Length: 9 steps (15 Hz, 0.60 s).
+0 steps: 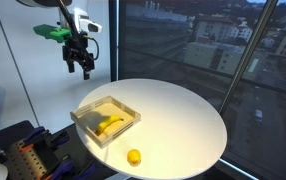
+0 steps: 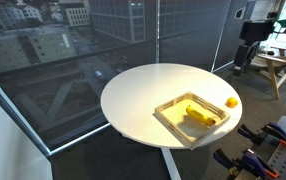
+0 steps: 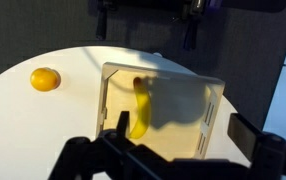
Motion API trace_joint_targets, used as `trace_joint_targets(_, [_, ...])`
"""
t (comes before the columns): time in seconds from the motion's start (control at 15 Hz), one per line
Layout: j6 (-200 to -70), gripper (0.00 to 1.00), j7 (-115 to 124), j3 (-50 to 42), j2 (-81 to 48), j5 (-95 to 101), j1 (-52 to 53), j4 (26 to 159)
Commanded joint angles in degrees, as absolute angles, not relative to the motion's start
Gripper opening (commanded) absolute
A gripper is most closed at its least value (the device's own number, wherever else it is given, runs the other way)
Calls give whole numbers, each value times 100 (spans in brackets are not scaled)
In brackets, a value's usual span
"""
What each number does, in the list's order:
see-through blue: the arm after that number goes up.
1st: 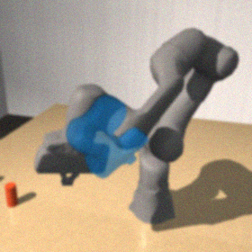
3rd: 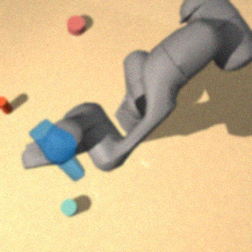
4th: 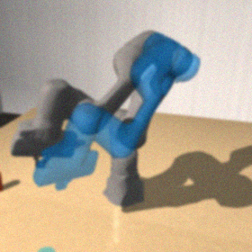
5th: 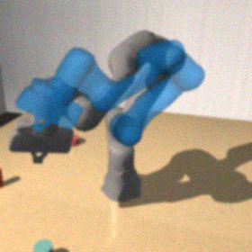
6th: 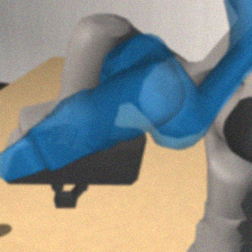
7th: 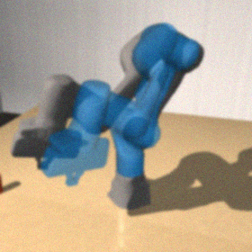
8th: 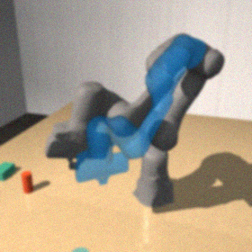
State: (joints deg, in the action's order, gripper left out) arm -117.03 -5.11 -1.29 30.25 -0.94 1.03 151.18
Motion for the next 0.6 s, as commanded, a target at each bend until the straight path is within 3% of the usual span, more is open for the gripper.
trace_joint_targets(0.0, [-11711,100,-677,-311,2850,-396,144,14925])
trace_joint_targets(0.53, [-12348,100,-605,-392,2595,-598,96,14803])
